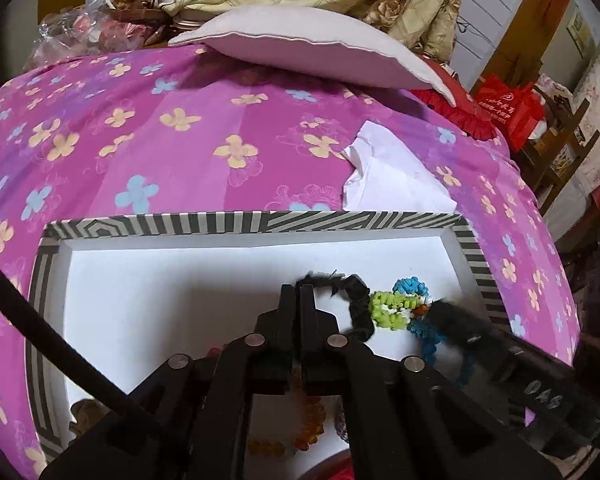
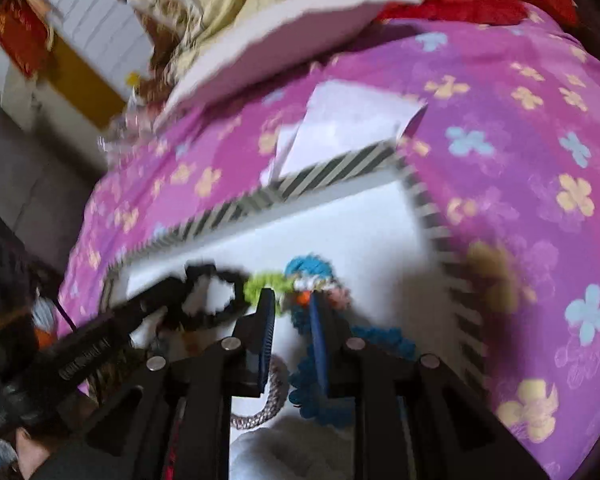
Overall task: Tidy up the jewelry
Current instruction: 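Lower both items into the tray and open both grippers, then grasp the multicolor bead bracelet with the left gripper while the right gripper grasps the lavender bead bracelet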
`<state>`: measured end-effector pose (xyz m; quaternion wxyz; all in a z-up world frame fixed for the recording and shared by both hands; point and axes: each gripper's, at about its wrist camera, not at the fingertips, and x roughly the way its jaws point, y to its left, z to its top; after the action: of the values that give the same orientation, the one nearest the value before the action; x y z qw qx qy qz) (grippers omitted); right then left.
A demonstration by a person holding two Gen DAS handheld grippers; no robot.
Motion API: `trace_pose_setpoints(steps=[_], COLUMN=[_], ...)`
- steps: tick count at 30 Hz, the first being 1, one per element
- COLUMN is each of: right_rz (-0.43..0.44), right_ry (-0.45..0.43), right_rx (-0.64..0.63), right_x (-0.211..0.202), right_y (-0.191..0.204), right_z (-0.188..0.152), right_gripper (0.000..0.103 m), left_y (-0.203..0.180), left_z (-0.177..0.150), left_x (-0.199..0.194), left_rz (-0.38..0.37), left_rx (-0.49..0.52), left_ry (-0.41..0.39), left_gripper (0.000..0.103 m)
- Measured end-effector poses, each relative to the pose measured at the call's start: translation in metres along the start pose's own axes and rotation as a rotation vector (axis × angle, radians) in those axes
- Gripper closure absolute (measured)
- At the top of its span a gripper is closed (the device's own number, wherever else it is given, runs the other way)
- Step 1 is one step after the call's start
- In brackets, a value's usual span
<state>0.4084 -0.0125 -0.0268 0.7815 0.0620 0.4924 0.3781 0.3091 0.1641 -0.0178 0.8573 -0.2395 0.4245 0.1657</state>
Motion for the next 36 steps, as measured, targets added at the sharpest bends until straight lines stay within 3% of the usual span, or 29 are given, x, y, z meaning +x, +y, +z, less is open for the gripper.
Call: trace_pose_setpoints(steps=[3, 5, 12, 17, 21, 23, 25, 29, 34, 36], right_rz=[0.024, 0.020, 0.032, 0.037, 0.043, 0.051, 0.052, 0.062, 0.001, -0.016], right_ry=[0.005, 0.018, 0.006, -0.092, -0.158, -0.188, -0.207, -0.160, -0.055, -0.031], right_rx=[-0.001, -0.009, -0.039, -0.133, -0.256, -0.309, -0.332, -0.347, -0.438, -0.471], right_x=[0.000, 0.002, -0.010, -0.050, -0.085, -0.102, -0.117, -0.133, -0.137, -0.139], right_y=[-0.001, -0.001, 0.011, 0.037, 0.062, 0.070, 0.071, 0.071, 0.075, 0.075], right_z=[-0.002, -0.007, -0.009, -0.026, -0.059, -0.081, -0.100, -0.143, -0.195, -0.211], right_gripper=[0.080, 0.079, 0.079, 0.079, 0.074, 0.050, 0.033, 0.033, 0.033, 0.033], left_y=[0.005, 0.010, 0.016, 0.017, 0.017, 0.023, 0.033, 0.056, 0.080, 0.091], left_z=[0.001, 0.001, 0.001, 0.004, -0.007, -0.020, -0.035, -0.076, -0.141, -0.160], left_x=[0.005, 0.006, -0.008, -0.053, -0.101, -0.128, -0.147, -0.172, -0.186, -0.184], left_rz=[-0.004, -0.011, -0.046, -0.045, -0.013, 0.005, 0.000, -0.043, 0.047, 0.042], left_rx=[-0.027, -0.043, -0.069, -0.061, 0.025, 0.064, 0.073, 0.076, 0.153, 0.135], left_ry=[0.015, 0.020, 0.011, -0.063, -0.141, -0.171, -0.162, -0.118, -0.103, -0.088], left_gripper=[0.101, 0.090, 0.088, 0.088, 0.086, 0.084, 0.081, 0.080, 0.080, 0.080])
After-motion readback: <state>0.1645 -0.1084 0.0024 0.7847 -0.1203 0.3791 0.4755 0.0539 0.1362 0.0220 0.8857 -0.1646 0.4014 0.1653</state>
